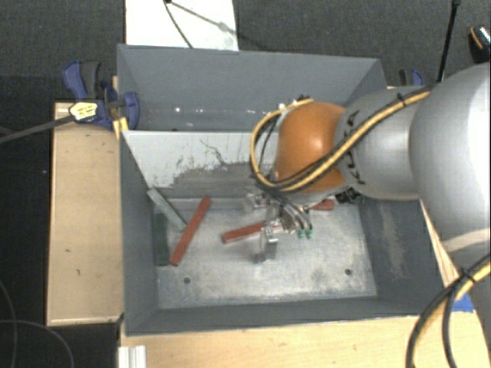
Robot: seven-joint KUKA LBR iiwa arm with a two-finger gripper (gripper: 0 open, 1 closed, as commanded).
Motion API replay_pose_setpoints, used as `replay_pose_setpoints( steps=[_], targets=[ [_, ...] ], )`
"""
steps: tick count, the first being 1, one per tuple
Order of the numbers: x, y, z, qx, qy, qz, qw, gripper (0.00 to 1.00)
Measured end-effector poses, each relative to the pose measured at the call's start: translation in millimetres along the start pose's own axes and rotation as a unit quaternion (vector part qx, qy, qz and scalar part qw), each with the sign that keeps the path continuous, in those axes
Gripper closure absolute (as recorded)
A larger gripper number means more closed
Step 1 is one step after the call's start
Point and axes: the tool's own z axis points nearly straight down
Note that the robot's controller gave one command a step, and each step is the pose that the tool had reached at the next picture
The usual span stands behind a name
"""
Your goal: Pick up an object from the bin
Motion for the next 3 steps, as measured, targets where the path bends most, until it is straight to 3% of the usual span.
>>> replay_pose_setpoints(
  steps=[1, 2, 3],
  targets=[
    [-2.0, 0.3, -4.2, 0.0, -0.0035, 0.002, 1.0, 1.0],
    [-6.5, 24.8, -116.3, -0.001, -0.0081, 0.038, 0.9992, 1.0],
    [-1.7, 28.3, -192.6, -0.001, -0.0082, 0.048, 0.9988, 1.0]
  ],
)
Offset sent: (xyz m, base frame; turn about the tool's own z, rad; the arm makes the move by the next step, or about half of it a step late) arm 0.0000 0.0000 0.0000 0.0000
